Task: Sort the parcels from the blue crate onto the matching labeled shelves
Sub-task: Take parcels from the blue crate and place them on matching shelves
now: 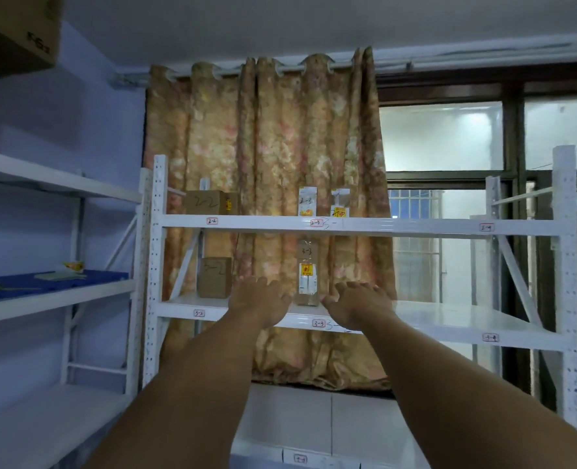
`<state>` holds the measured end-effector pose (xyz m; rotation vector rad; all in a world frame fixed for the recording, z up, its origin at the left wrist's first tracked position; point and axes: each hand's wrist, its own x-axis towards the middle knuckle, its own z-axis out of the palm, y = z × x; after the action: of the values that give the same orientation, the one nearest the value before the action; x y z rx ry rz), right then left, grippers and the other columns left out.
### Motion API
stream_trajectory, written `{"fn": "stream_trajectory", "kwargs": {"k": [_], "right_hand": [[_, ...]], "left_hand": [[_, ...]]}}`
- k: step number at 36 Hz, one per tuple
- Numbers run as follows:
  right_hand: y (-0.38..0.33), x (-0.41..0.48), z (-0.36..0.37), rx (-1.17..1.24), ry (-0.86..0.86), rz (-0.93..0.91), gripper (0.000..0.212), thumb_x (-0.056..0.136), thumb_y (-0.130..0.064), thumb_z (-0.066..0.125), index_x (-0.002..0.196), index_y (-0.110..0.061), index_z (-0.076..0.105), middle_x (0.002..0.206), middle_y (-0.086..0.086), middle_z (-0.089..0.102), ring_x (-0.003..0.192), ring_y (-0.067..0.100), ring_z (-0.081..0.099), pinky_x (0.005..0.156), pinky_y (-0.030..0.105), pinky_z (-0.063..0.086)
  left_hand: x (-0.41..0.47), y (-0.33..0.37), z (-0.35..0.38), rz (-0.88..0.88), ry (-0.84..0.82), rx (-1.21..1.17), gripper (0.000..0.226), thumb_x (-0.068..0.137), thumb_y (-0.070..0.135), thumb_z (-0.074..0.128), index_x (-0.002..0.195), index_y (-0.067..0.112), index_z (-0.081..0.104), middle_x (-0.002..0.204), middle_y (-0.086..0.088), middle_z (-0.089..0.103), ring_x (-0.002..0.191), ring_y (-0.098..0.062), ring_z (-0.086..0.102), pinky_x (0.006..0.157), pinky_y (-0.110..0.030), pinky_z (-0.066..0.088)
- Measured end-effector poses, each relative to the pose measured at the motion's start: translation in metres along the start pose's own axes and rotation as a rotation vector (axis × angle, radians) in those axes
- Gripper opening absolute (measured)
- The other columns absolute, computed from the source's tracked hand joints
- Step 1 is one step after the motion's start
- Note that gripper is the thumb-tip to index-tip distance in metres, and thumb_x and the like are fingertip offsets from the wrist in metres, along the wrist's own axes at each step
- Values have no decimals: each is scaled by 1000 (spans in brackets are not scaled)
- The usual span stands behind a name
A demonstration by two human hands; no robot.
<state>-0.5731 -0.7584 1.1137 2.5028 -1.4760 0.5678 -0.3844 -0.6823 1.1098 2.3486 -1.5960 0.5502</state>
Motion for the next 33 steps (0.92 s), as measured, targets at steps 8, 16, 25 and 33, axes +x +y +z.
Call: {"fn": "stream_trajectory", "kwargs": {"k": [8, 16, 25, 33], "right_hand": [[-97, 1, 14, 15, -84, -170, 72, 104, -65, 21, 162, -22, 28, 168, 7, 28, 153, 31, 26, 123, 48, 21], [-257, -24, 36, 125, -132, -511, 70, 103, -64, 23, 161, -25, 31, 166, 5, 32, 150, 30, 34, 122, 46, 26], [-477, -129, 77, 152, -239, -927, 73, 105, -65, 21, 162, -20, 29, 167, 7, 29, 150, 31, 32, 122, 45, 26], [-627, -241, 131, 190, -323, -1240, 73, 105, -66, 20, 163, -22, 27, 170, 5, 24, 154, 29, 27, 125, 44, 20]], "left_hand": [[-50, -106, 1, -229, -27, 44, 68, 103, 60, 23, 155, 21, 39, 162, -11, 36, 147, -33, 34, 121, -49, 23], [-157, -242, 2, -519, -69, 140, 61, 104, 55, 25, 149, 21, 47, 155, -12, 45, 140, -33, 42, 117, -46, 28], [-354, -381, 14, -934, -206, 236, 69, 105, 60, 15, 157, 20, 34, 165, -9, 30, 152, -33, 25, 125, -51, 13], [-512, -462, 36, -1261, -267, 244, 66, 104, 59, 19, 152, 20, 42, 160, -8, 37, 149, -31, 29, 124, -49, 15]]}}
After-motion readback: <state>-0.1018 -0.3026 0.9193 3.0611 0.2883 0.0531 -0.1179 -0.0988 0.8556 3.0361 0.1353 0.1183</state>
